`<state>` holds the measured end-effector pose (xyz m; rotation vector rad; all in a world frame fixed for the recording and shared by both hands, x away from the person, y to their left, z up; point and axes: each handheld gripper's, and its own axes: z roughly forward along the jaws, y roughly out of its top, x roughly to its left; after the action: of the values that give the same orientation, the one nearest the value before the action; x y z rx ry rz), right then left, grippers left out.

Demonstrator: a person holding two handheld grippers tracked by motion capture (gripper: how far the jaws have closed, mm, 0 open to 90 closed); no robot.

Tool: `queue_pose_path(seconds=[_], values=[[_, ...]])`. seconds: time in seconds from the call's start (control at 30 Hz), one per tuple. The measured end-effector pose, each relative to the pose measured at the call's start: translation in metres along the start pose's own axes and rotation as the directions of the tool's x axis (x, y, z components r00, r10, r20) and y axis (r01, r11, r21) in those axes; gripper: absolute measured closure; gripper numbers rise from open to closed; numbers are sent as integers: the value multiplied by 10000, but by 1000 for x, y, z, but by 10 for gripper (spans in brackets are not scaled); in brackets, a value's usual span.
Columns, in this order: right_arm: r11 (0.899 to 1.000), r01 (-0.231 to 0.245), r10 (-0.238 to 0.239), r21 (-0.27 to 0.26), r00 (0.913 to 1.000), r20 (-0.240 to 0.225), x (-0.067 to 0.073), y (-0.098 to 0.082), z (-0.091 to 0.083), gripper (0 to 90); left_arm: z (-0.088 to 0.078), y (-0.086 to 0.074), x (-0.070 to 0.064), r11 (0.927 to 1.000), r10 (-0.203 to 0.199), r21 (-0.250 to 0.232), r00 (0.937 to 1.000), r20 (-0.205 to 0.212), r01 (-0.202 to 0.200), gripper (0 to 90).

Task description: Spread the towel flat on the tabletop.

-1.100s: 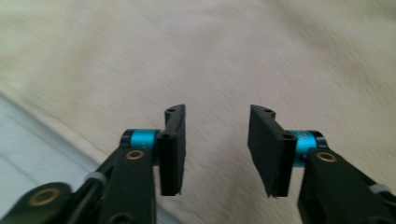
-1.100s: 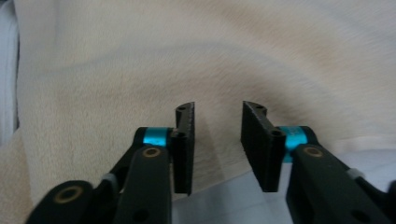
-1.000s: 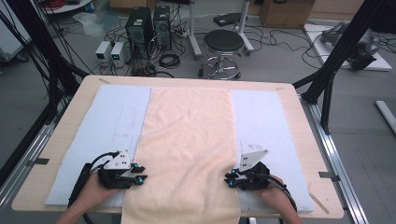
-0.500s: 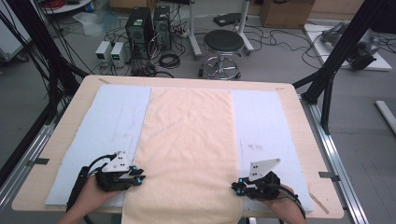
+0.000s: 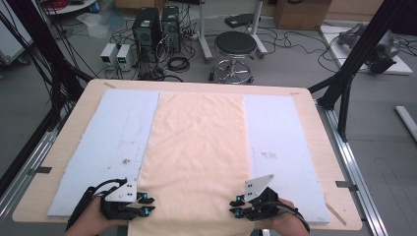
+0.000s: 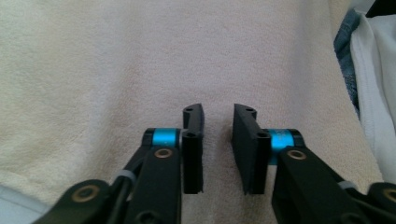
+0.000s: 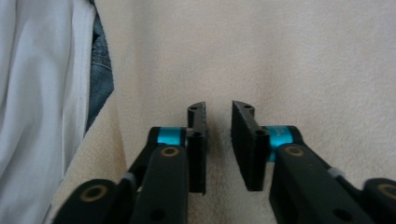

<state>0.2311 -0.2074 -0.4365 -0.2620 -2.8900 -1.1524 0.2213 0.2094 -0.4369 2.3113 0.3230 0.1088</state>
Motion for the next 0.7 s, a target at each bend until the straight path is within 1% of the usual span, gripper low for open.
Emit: queue_pose_path(seconds=[0.03,0.1,0.13,0.17,0.23,0.3,0.33,0.37,0.4,0.43,0.47,0.53,0.6,0.7], values=[[10000,28,-28,28,10000,10,0,0,0,830,0,-1,0,9999,-138,-55,9999,26,138,819],[10000,79,-78,52,9999,-78,1,1,0,848,-1,-2,-2,9998,-174,-69,9998,4,174,852],[10000,66,-65,43,9999,-85,1,1,0,852,-2,-3,-3,9998,-190,-29,9998,-4,190,854],[10000,69,-69,31,9999,-93,2,1,1,853,-3,-3,-5,9996,-294,-42,9996,-33,293,855],[10000,31,-30,36,9999,-169,3,1,1,854,-4,-4,-6,9988,-479,-33,9988,52,479,855],[10000,48,-47,24,9998,-194,3,1,1,853,-5,-5,-5,9980,-636,-12,9978,163,636,851],[9999,94,-92,68,9997,-206,3,2,1,845,-6,-5,-4,9969,-784,-8,9966,240,785,845],[10000,-9,9,12,9997,-233,2,2,0,826,-6,-4,-2,9962,-862,-118,9959,259,865,832],[9999,-105,103,-118,9998,-160,1,2,-1,792,-8,-4,0,9963,-835,-204,9964,153,838,813],[9994,-249,248,-234,9997,-47,-1,3,-3,754,-9,-3,1,9946,-964,-381,9953,9,963,788],[9981,-467,471,-395,9988,95,-3,3,-5,736,-11,-2,5,9935,-1022,-518,9946,-164,1012,763],[9952,-672,708,-706,9962,504,-8,5,-11,696,-15,1,13,9898,-1241,-760,9912,-465,1203,703],[9908,-873,971,-1030,9908,947,-15,7,-18,659,-19,4,21,9841,-1470,-1113,9864,-732,1384,676],[9793,-1327,1546,-1529,9778,1416,-27,9,-29,550,-26,11,32,9771,-1679,-1484,9810,-974,1525,623]])
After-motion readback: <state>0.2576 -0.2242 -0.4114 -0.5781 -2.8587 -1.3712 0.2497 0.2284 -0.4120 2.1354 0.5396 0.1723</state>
